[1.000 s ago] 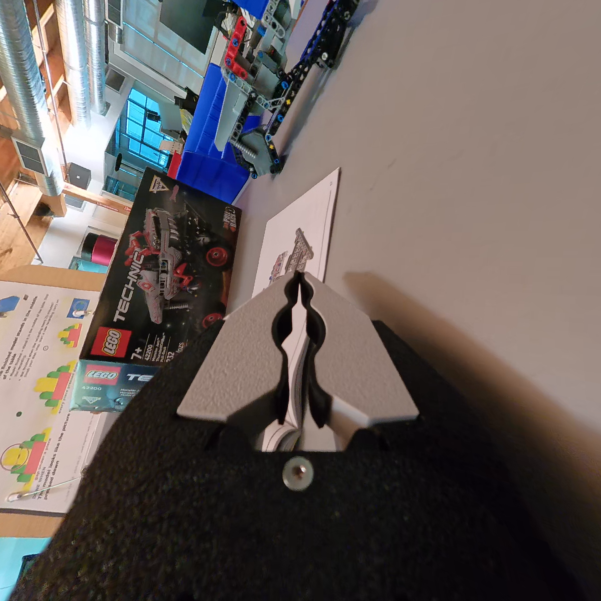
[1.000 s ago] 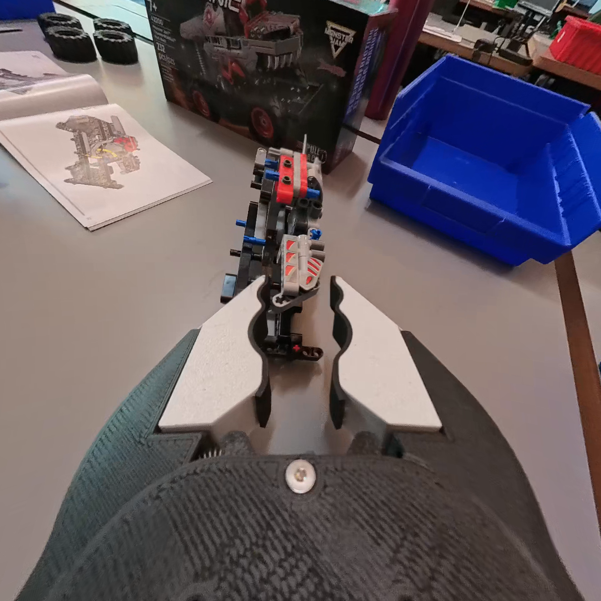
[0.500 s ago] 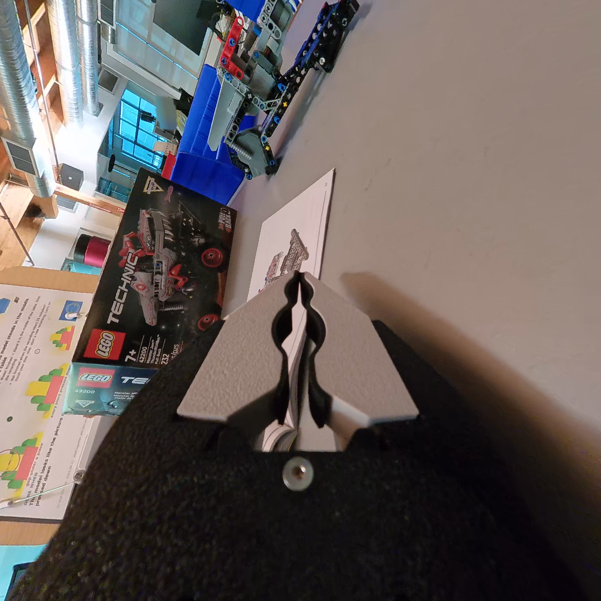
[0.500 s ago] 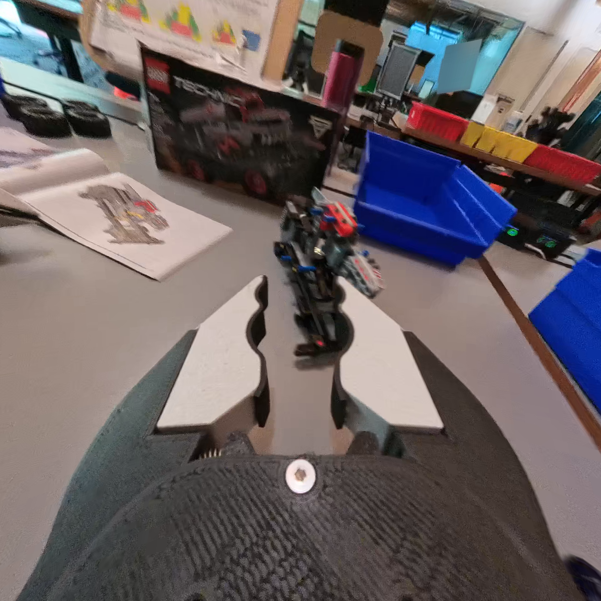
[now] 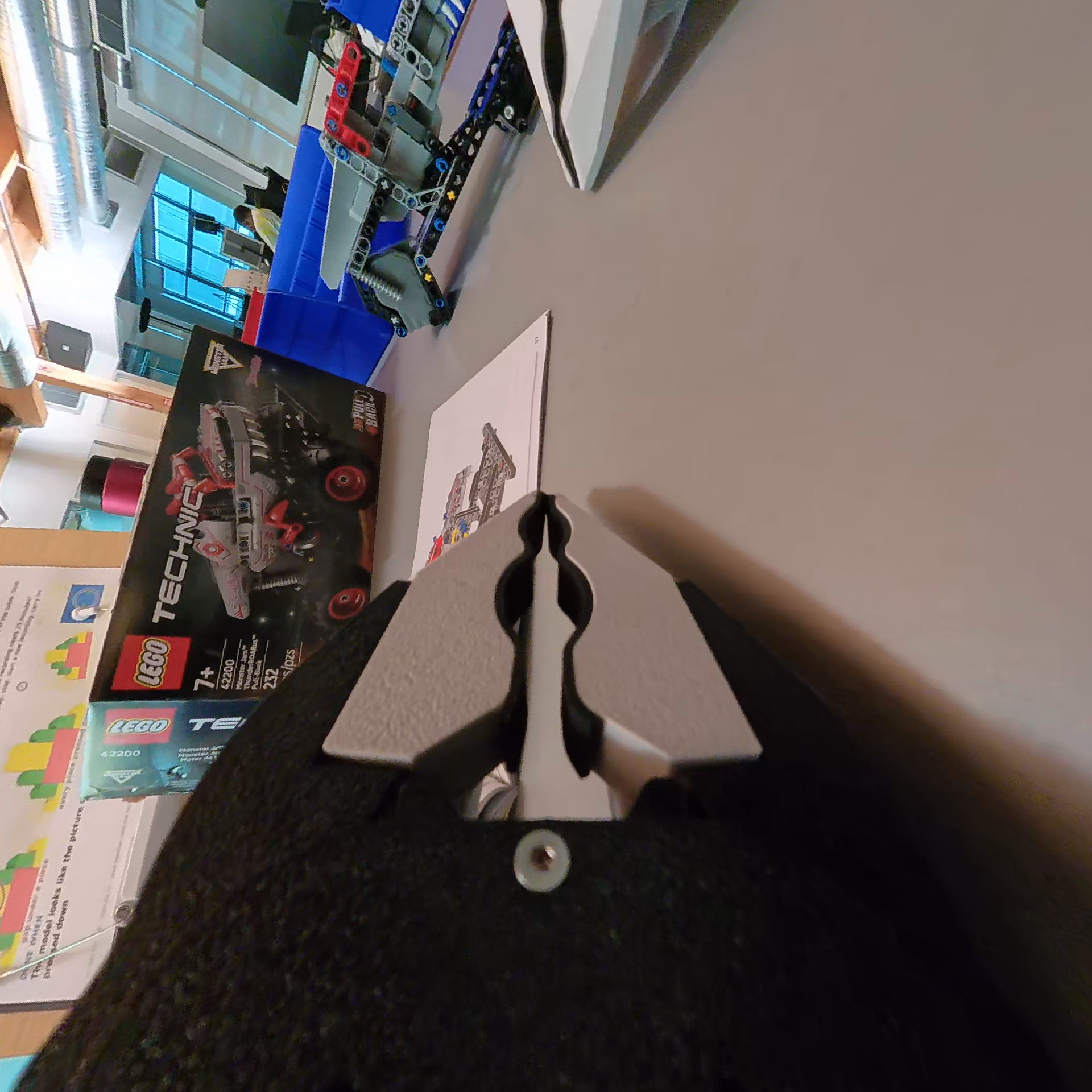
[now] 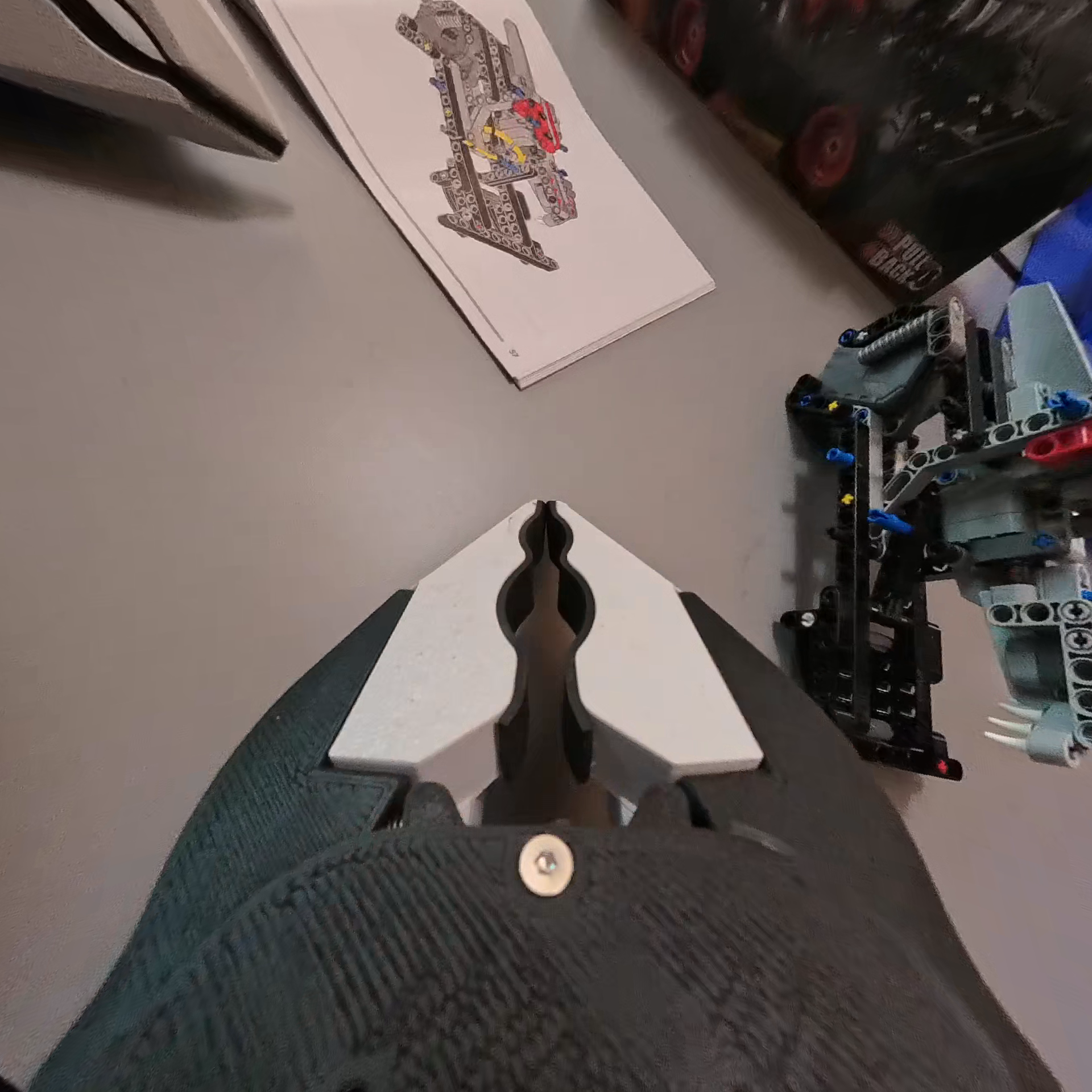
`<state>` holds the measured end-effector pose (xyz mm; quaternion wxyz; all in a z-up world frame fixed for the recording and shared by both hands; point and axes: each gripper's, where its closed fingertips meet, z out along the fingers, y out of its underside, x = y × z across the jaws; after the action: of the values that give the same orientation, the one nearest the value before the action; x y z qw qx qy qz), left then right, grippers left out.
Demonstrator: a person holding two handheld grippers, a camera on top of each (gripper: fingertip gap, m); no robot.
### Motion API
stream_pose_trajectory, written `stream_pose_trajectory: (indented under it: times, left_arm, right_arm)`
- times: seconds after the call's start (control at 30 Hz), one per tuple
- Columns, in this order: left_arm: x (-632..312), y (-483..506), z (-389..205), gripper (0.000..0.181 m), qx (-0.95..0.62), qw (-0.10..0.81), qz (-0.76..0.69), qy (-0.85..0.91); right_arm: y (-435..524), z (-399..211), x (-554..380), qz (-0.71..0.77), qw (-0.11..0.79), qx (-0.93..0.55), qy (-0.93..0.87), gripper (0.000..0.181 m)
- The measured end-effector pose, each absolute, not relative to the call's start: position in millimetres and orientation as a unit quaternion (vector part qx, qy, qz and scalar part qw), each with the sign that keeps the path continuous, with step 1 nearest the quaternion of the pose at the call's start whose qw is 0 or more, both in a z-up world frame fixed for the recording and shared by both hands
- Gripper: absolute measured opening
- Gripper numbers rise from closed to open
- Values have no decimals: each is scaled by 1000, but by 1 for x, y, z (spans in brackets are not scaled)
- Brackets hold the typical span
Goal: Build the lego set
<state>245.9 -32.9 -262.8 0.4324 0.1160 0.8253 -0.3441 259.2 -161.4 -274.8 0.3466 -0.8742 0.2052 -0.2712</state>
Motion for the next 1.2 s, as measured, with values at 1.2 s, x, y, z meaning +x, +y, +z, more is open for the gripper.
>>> stream_pose_trajectory:
  times: [1.2]
  left_arm:
    - [245, -31, -262, 0, 126, 438, -340, 823]
  right_arm:
    - [-161, -275, 261, -290, 340, -873, 197, 0]
